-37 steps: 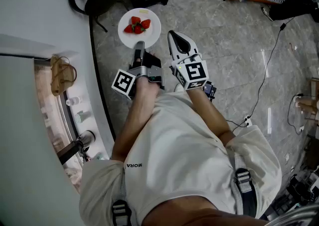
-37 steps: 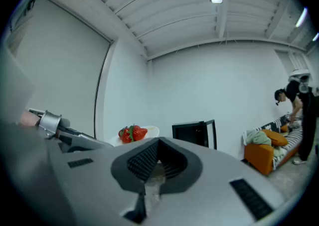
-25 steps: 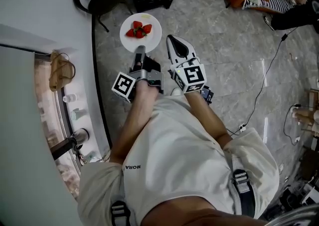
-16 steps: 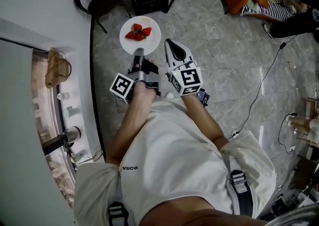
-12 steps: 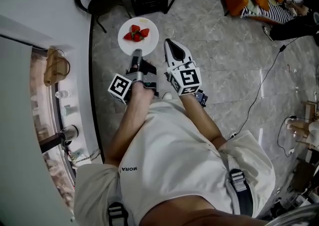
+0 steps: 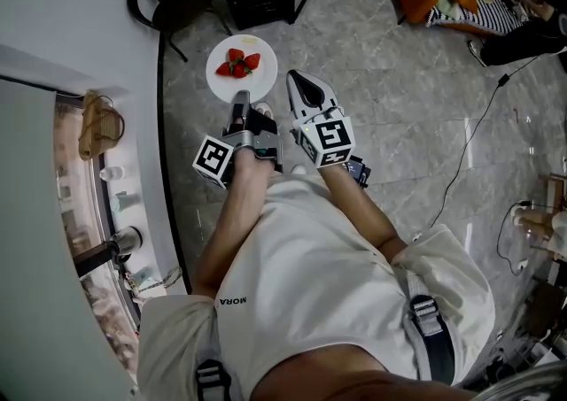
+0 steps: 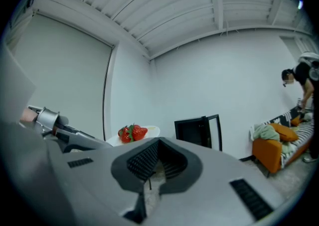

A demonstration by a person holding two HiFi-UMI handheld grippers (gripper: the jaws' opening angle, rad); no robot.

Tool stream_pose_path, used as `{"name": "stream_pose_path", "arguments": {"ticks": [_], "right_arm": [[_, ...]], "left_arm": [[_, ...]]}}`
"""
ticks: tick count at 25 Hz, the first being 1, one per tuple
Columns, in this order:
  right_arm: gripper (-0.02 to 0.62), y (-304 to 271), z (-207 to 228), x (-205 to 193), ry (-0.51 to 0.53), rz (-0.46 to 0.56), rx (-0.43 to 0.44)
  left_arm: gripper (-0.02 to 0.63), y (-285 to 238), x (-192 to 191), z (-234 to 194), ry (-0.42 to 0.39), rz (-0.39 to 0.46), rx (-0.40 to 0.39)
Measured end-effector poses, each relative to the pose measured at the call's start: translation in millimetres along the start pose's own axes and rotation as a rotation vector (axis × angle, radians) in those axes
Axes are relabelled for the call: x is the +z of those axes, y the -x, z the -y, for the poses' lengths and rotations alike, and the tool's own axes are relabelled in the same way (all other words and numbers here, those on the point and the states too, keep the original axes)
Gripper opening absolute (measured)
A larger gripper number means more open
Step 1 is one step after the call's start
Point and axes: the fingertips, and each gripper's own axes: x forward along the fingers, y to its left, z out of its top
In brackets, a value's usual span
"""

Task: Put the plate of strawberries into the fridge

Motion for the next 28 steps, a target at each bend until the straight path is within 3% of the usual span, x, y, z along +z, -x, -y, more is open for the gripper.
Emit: {"name": "stream_pose_path", "arguments": {"ticks": [9, 15, 28], "right_arm": [[0.005, -64.8, 54.1, 5.2, -0.013, -0.029, -0.015], [0.005, -83.0, 60.2, -9.8, -0.023, -0.037, -0.024], [0.005, -232.4, 113.4, 9.0, -0.02, -0.06, -0.038]], "left_arm": [[0.009, -81.4, 0.9, -12.2, -0.017, -0.022, 0.042], [0.009, -100.6, 9.0, -25.9, -0.02, -0.032, 0.053], [0.009, -255.5, 71.9, -11.3, -0.026, -0.038, 0.071]]}}
